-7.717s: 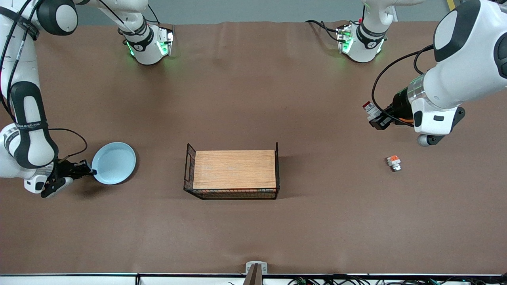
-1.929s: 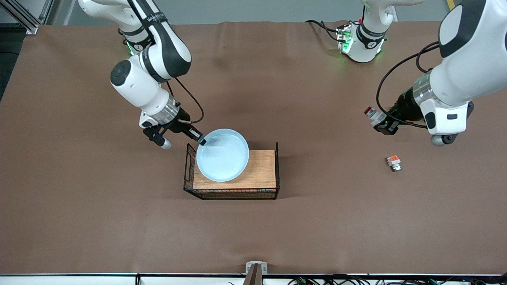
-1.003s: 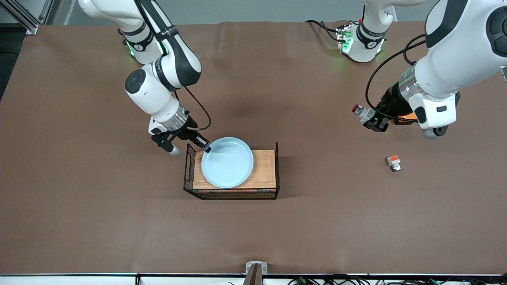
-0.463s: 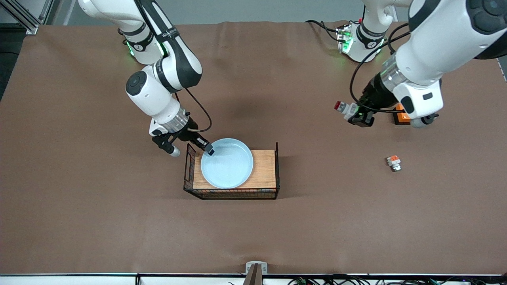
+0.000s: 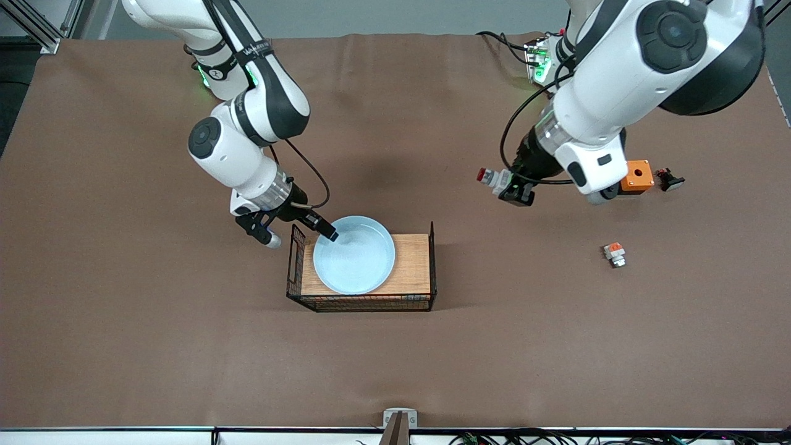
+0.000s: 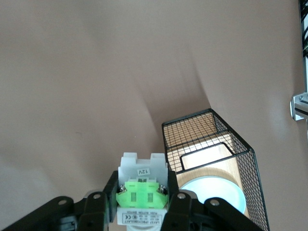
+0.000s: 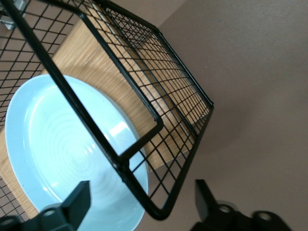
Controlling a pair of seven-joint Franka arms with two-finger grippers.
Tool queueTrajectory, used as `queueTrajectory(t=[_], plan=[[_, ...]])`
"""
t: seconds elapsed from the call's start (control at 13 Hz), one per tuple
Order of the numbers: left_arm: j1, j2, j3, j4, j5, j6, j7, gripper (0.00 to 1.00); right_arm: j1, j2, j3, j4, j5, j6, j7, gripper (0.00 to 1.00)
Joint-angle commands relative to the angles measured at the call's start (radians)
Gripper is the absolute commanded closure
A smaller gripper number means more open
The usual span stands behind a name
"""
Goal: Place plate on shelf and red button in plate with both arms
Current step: 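Open the right gripper and withdraw while the left gripper moves over the plate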
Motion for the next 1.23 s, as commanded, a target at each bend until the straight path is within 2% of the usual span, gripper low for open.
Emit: queueTrajectory(t=[0.0, 0.15, 0.31, 0.39, 0.46, 0.54, 0.62, 0.85, 1.16], plan=[[-0.049, 0.074, 0.013, 0.089, 0.029, 0.022, -0.064, 1.00, -0.009, -0.035, -0.025, 0.029, 0.023, -0.122, -0.003, 0.00], [-0.075, 0.111, 0.016, 0.100, 0.037, 0.080, -0.092, 1.00, -0.031, -0.084, -0.028, 0.037, 0.023, -0.221, -0.002, 0.00], [-0.111, 0.154, 0.019, 0.103, 0.064, 0.152, -0.139, 1.00, -0.087, -0.138, -0.031, 0.093, 0.003, -0.423, -0.005, 0.00], [-0.131, 0.174, 0.028, 0.109, 0.072, 0.189, -0.159, 1.00, -0.115, -0.147, -0.037, 0.151, -0.043, -0.550, -0.014, 0.00], [-0.163, 0.201, 0.046, 0.139, 0.074, 0.209, -0.164, 1.00, -0.138, -0.147, -0.042, 0.220, -0.143, -0.667, -0.034, 0.00], [-0.195, 0.233, 0.065, 0.165, 0.072, 0.214, -0.164, 1.00, -0.147, -0.147, -0.044, 0.279, -0.254, -0.776, -0.119, 0.00], [-0.238, 0.263, 0.094, 0.190, 0.072, 0.228, -0.164, 1.00, -0.161, -0.152, -0.047, 0.310, -0.312, -0.849, -0.223, 0.00], [-0.338, 0.293, 0.169, 0.193, 0.071, 0.323, -0.167, 1.00, -0.236, -0.201, -0.076, 0.312, -0.336, -0.910, -0.470, 0.00], [-0.375, 0.359, 0.174, 0.195, 0.069, 0.465, -0.167, 1.00, -0.379, -0.255, -0.076, 0.292, -0.397, -0.940, -0.779, 0.00]])
